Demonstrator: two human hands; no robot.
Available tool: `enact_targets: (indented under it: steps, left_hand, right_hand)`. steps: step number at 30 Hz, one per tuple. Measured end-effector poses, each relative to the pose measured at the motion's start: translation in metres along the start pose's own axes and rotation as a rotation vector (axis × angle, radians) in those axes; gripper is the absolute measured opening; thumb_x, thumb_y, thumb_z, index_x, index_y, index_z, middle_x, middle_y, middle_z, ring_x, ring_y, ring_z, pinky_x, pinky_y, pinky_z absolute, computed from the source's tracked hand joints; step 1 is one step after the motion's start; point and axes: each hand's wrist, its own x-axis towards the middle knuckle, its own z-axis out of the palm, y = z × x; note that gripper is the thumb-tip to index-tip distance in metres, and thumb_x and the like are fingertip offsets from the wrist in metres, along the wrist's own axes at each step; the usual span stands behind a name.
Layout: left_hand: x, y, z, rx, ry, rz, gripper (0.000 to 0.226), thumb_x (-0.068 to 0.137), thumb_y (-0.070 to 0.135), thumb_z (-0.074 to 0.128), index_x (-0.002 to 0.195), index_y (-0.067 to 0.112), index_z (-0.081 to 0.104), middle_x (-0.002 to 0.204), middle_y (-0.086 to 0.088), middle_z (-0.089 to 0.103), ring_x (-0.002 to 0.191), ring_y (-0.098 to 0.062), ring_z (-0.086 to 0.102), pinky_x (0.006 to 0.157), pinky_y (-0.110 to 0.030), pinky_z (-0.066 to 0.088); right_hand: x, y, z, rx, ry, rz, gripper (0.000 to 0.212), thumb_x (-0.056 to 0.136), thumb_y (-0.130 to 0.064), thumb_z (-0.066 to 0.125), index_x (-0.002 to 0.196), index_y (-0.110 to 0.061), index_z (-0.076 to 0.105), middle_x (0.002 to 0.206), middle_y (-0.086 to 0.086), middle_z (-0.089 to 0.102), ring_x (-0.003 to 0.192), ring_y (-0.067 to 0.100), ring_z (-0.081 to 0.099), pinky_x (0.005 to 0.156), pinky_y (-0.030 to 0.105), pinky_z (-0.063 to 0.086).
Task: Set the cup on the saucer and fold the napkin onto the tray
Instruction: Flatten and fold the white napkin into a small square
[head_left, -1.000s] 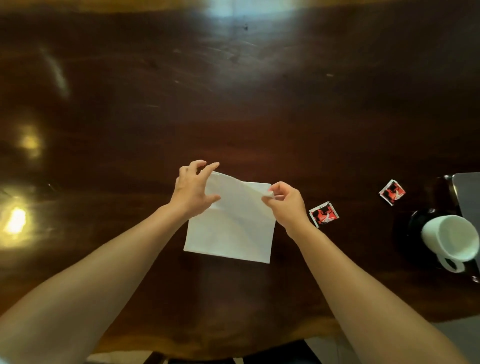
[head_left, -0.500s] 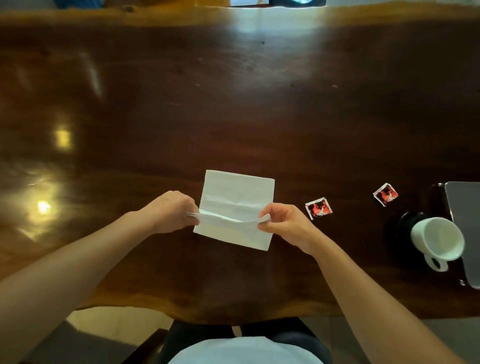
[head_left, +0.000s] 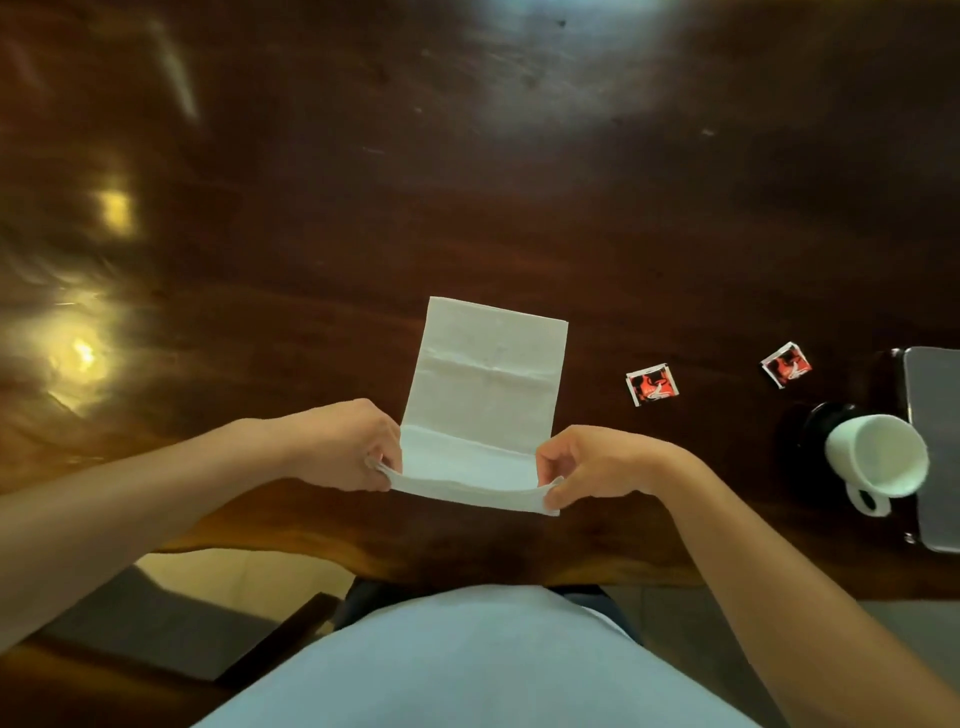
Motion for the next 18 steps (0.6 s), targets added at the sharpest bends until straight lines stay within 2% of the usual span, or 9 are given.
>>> enact_targets:
  steps: [3,6,9,10,13,16,18]
  left_hand:
    - [0.007,-0.007,-0.017,-0.117,0.072,0.024,0.02,0.088,0.025,0.077,0.107,0.023,0.078,0.092,0.022,0.063,0.089,-0.005,0.066,0.077,-0.022,0.06]
    - [0.026,-0.021,-0.028,-0.331,0.183,-0.027,0.015,0.086,0.02,0.078,0.101,0.024,0.078,0.095,0.014,0.073,0.092,-0.006,0.07,0.079,-0.029,0.062]
    - [0.059,-0.036,-0.036,-0.547,0.345,-0.104,0.008,0.088,0.022,0.075,0.091,0.029,0.076,0.095,0.01,0.076,0.093,-0.008,0.072,0.081,-0.034,0.06]
    - [0.073,-0.04,-0.037,-0.621,0.403,-0.141,0.005,0.09,0.023,0.074,0.093,0.026,0.076,0.097,0.007,0.076,0.094,-0.01,0.072,0.083,-0.037,0.06]
    - [0.115,-0.048,-0.038,-0.8,0.535,-0.24,0.016,0.094,0.027,0.069,0.106,0.017,0.075,0.105,0.002,0.075,0.1,-0.016,0.071,0.09,-0.045,0.059]
    - [0.147,-0.053,-0.037,-0.814,0.64,-0.326,0.026,0.098,0.031,0.063,0.116,0.015,0.072,0.11,0.002,0.074,0.103,-0.017,0.069,0.082,-0.034,0.058]
    - [0.161,-0.054,-0.036,-0.763,0.691,-0.36,0.027,0.1,0.034,0.059,0.114,0.015,0.073,0.106,0.002,0.074,0.099,-0.017,0.069,0.075,-0.03,0.055]
  right_hand:
    - [0.0,0.003,-0.016,0.064,0.054,0.015,0.009,0.086,-0.027,0.075,0.085,-0.022,0.068,0.083,0.001,0.068,0.076,0.014,0.062,0.074,0.032,0.049]
    - [0.016,0.013,-0.031,0.256,0.264,0.031,0.01,0.087,-0.024,0.074,0.091,-0.017,0.069,0.095,0.012,0.073,0.087,0.026,0.069,0.085,0.042,0.056]
    - [0.042,0.021,-0.044,0.425,0.5,0.069,0.005,0.094,-0.022,0.067,0.095,-0.017,0.067,0.099,0.005,0.074,0.094,0.022,0.071,0.086,0.04,0.06]
    - [0.053,0.024,-0.048,0.454,0.559,0.091,0.005,0.096,-0.022,0.065,0.096,-0.018,0.066,0.099,0.003,0.074,0.093,0.02,0.071,0.085,0.039,0.061]
    - [0.086,0.032,-0.056,0.513,0.736,0.155,0.009,0.098,-0.028,0.061,0.097,-0.021,0.066,0.099,-0.001,0.073,0.091,0.017,0.07,0.085,0.044,0.06]
    - [0.113,0.034,-0.058,0.551,0.915,0.19,0.015,0.099,-0.032,0.057,0.097,-0.021,0.067,0.096,-0.001,0.072,0.09,0.016,0.069,0.082,0.045,0.06]
    - [0.125,0.033,-0.059,0.584,0.991,0.19,0.015,0.099,-0.032,0.057,0.098,-0.022,0.067,0.096,-0.003,0.071,0.09,0.015,0.068,0.079,0.042,0.06]
